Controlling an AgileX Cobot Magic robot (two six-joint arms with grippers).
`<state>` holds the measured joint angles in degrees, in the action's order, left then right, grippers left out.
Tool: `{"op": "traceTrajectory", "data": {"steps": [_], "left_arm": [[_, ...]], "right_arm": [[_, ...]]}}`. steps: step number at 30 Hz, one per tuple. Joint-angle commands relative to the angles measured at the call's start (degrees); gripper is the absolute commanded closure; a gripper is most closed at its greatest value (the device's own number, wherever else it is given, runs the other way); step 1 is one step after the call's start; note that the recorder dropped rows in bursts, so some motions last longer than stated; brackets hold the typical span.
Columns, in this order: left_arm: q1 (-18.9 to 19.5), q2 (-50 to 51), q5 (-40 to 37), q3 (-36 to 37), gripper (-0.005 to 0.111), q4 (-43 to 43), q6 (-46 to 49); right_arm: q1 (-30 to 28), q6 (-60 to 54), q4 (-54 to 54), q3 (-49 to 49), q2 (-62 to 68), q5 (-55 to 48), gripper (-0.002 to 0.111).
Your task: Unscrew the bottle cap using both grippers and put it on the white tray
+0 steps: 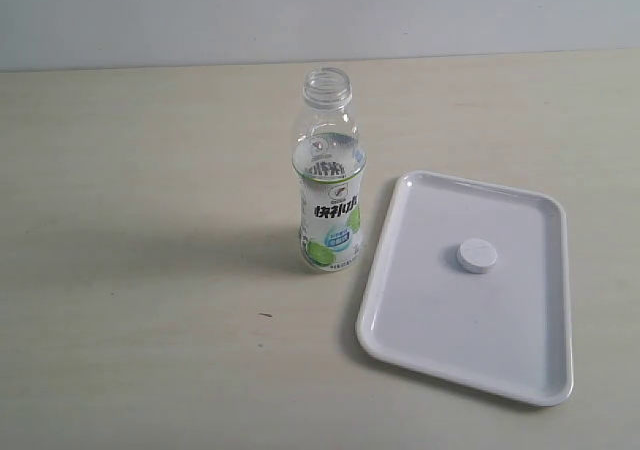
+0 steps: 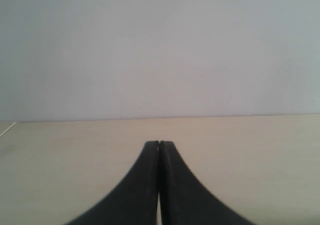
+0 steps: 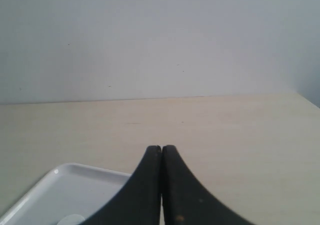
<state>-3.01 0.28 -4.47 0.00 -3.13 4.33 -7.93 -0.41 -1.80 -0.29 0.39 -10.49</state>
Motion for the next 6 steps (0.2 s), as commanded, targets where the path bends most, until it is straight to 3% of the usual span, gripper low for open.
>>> {"op": "traceTrajectory", "data": {"steps": [1,6], "left_arm": [[-0.3,-0.3,0.1,0.0,0.107,-0.5,-0.4],[-0.3,-0.3,0.1,0.0,0.107,-0.5,-0.4]], "right_arm": [[-0.4,0.0,0.2,0.3,-0.4,0.2,0.108],[-0.4,0.4,0.2,0.3,-0.4,-0.6,0.108]]}}
